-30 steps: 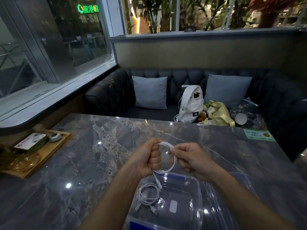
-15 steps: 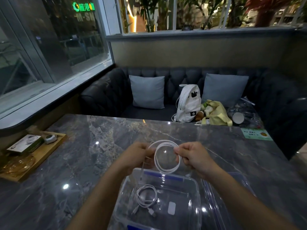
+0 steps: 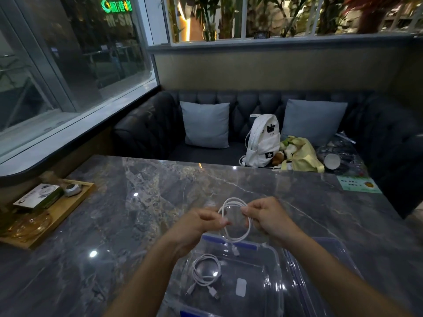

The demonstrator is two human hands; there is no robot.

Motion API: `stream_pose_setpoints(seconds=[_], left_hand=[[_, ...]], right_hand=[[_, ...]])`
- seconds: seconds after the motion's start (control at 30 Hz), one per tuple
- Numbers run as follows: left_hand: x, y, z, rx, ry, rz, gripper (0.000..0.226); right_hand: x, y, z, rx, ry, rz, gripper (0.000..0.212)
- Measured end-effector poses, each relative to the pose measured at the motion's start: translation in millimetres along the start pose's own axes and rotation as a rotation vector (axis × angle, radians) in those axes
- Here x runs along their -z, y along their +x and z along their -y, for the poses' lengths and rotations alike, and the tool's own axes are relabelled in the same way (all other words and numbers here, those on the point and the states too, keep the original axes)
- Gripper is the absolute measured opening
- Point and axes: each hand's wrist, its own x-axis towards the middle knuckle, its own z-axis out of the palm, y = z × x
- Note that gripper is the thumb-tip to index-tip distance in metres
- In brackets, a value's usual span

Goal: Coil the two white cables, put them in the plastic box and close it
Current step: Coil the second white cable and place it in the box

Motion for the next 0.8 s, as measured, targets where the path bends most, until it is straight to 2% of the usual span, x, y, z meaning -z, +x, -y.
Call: stream_pose_setpoints(seconds=[0.1,0.27,0.37,0.5,0.6,0.67,0.8], left_hand=[[-2,5,9,-0.03,-0.195,-0.106,0.009],[-8,16,21,-0.087,-0.006,-0.279,0.045],[-13,19,23,-0.057,0.026,-0.371,0.043],[-17,23,25,-0.078,0.287,-0.564,0.036],[-16,24,28,-0.074,0.371,-0.549,0.027],[-16,24,30,-0.05,0.24,-0.482,0.017],[-18,24,27,0.065,-0.291,-0.397,0.013]], right_hand=[[-1,-3,3,-0.011,0.06,0.022,0.024],[-5,-7,7,0.001,0.087,0.026,0.025],[-6,-9,7,0.011,0.067,0.043,0.028],[-10,-9,4,0.031,0.018,0.06,0.033],[-12,-9,2,0.041,-0.026,0.043,0.032],[-11,-10,1,0.046,-0.03,0.045,0.031],[-15,-10,1,0.054,-0.024,0.057,0.028]])
